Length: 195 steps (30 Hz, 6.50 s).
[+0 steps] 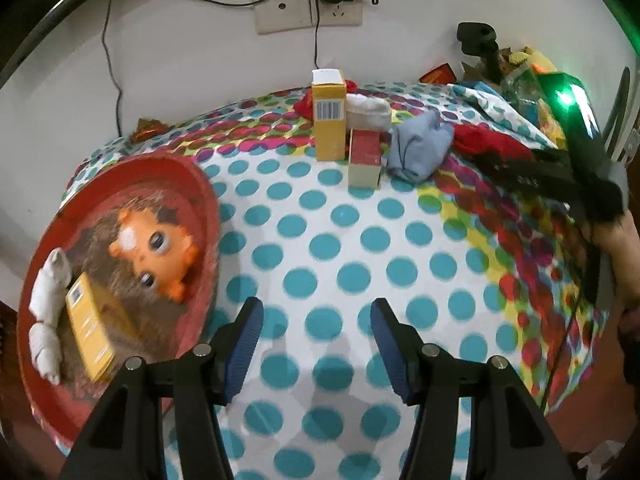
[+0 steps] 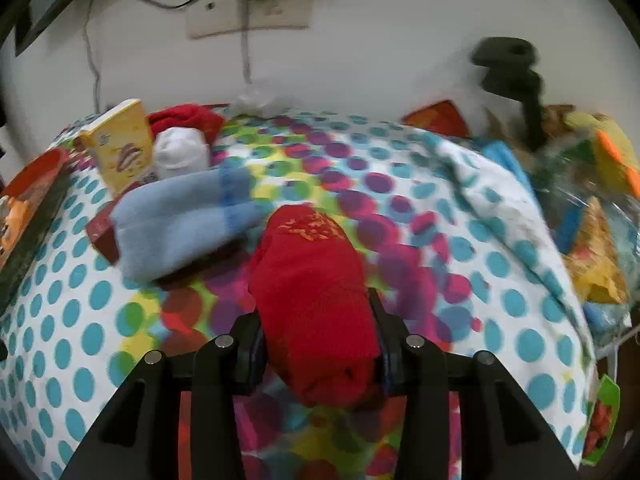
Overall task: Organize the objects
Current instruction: 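Grasp the small red box with the left gripper while right holds the red sock, then carry the small red box over the red tray with the left gripper, then lower the red box onto the tray and open the left gripper, then withdraw the left gripper from the tray while right holds the red sock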
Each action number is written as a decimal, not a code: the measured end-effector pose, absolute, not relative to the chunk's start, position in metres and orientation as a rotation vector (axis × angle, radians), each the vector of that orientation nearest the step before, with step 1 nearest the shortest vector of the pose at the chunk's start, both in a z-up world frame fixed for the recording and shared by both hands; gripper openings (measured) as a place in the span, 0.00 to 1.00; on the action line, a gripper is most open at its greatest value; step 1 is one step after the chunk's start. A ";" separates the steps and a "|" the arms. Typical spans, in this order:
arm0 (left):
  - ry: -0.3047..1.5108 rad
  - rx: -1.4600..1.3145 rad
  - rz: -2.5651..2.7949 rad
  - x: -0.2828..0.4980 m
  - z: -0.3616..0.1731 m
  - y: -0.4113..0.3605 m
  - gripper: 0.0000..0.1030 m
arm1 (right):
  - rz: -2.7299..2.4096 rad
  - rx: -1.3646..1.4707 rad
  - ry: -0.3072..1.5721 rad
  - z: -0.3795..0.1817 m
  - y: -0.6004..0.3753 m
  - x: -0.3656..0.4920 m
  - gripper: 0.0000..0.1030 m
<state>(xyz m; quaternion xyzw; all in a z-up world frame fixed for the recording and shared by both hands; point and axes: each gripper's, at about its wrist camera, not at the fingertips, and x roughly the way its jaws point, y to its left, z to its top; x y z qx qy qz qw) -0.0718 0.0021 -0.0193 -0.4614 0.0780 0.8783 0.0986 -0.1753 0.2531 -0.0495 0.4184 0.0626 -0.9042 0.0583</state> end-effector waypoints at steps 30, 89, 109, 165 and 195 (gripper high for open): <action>0.141 -1.350 2.486 -0.195 -0.047 0.060 0.55 | -2.743 1.338 0.118 -0.056 0.260 -0.183 0.46; -0.014 -1.222 2.692 -0.125 -0.050 0.019 0.29 | -2.746 1.343 0.119 -0.060 0.265 -0.184 0.57; 0.120 -1.180 2.710 -0.093 -0.004 -0.008 0.29 | -2.747 1.345 0.115 -0.059 0.268 -0.185 0.59; -0.180 -1.394 2.974 -0.099 -0.007 -0.206 0.36 | -2.766 1.362 0.096 -0.058 0.270 -0.187 0.65; -0.068 -1.307 2.977 -0.039 0.006 -0.189 0.54 | -2.729 1.306 0.162 -0.057 0.255 -0.181 0.37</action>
